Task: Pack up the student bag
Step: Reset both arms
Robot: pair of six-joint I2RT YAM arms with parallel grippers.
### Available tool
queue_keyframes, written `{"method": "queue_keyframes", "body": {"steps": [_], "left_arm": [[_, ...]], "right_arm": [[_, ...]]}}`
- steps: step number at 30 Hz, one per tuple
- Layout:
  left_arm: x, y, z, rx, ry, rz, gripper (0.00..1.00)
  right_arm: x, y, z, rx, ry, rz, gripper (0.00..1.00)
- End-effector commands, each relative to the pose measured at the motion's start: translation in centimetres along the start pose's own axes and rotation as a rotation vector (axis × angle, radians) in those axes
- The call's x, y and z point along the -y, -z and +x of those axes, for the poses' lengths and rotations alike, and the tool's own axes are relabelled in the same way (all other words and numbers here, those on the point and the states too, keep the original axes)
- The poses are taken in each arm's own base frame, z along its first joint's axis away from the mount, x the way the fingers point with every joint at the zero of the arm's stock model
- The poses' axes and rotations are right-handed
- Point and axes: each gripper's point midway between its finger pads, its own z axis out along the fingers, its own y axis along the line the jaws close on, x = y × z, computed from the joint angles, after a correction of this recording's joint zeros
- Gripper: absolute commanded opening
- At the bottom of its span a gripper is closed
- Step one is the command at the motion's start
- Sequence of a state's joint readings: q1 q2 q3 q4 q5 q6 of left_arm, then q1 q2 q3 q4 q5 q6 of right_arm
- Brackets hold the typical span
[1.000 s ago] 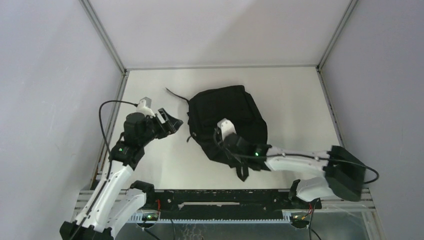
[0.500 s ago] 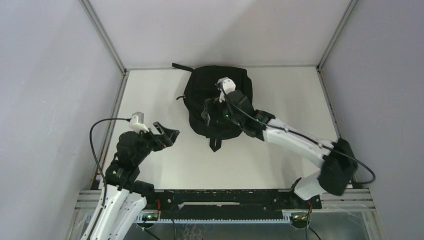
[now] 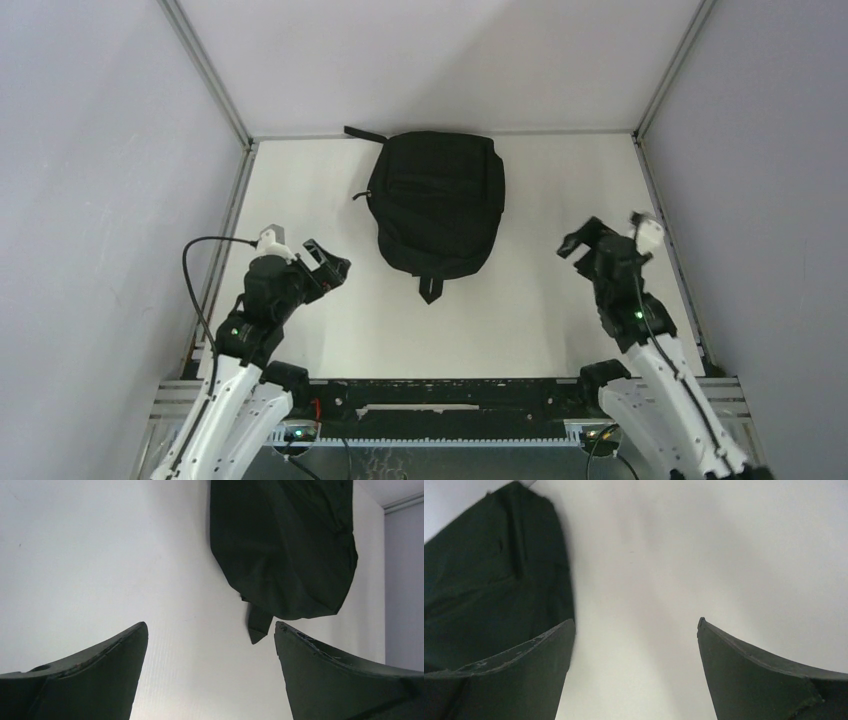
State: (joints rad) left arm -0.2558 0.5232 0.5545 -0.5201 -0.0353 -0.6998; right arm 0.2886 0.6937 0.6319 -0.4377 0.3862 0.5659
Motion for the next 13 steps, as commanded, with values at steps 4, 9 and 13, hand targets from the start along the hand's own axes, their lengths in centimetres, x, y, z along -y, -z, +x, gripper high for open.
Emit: {"method": "queue_keyframes", "body": {"steps": [4,9,13], "left_arm": [[2.2,0.3,-2.2,0.064,0.026,0.069,1.00],[2.0,0.6,-2.2,0.086,0.032,0.077,0.99],[2.1,1.5,-3.0,0.137,0.038,0.088,0.99]], "right_arm": [[4.5,1.6,-0.1,0.054,-0.210,0.100,1.00],[5.3,1.5,-0.4,0.083,-0.248,0.150,1.00],[5.0,1.3,-0.6,0.089,-0.284,0.143,1.00]]}}
